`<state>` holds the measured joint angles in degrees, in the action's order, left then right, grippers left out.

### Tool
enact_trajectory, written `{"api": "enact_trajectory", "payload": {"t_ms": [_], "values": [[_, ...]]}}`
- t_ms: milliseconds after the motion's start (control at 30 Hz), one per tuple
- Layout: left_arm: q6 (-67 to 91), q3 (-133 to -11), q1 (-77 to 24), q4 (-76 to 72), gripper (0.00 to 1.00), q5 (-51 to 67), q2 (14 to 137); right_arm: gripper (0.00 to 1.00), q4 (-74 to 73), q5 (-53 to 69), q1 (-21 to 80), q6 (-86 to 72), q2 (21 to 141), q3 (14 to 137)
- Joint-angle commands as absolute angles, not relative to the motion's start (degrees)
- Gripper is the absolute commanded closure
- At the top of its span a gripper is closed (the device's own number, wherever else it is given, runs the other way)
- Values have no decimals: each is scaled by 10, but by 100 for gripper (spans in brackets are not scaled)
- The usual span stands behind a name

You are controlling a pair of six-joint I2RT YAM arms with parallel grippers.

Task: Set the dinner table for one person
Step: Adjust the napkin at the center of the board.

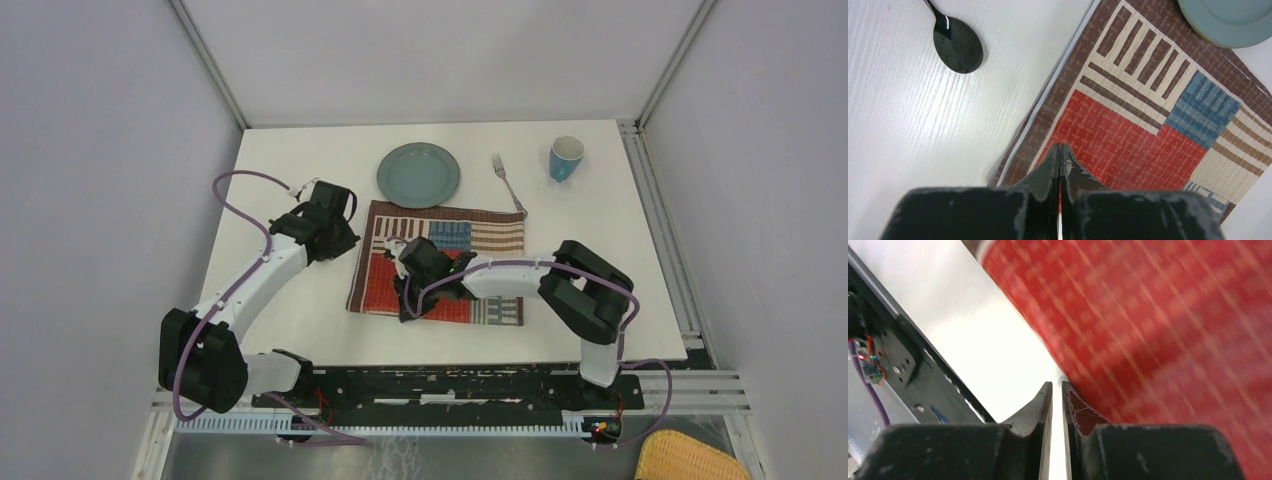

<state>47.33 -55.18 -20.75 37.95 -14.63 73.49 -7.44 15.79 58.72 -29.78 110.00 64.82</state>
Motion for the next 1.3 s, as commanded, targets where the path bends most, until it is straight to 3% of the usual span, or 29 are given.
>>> {"api": "enact_trajectory", "payload": {"t_ms": [0, 200, 367, 467, 1267], "values": [[430, -579, -208, 393, 98, -123, 734, 81, -148, 79, 578, -327, 987, 598], [424, -551, -209, 385, 98, -68, 723, 72, -212, -33, 577, -399, 824, 499], [428, -519, -209, 341, 98, -35, 733, 93, -251, -104, 572, -453, 739, 433], [423, -525, -209, 331, 98, -14, 754, 100, -267, -114, 568, -471, 732, 412], [392, -519, -219, 341, 98, -25, 782, 100, -289, -187, 538, -552, 717, 322]]}}
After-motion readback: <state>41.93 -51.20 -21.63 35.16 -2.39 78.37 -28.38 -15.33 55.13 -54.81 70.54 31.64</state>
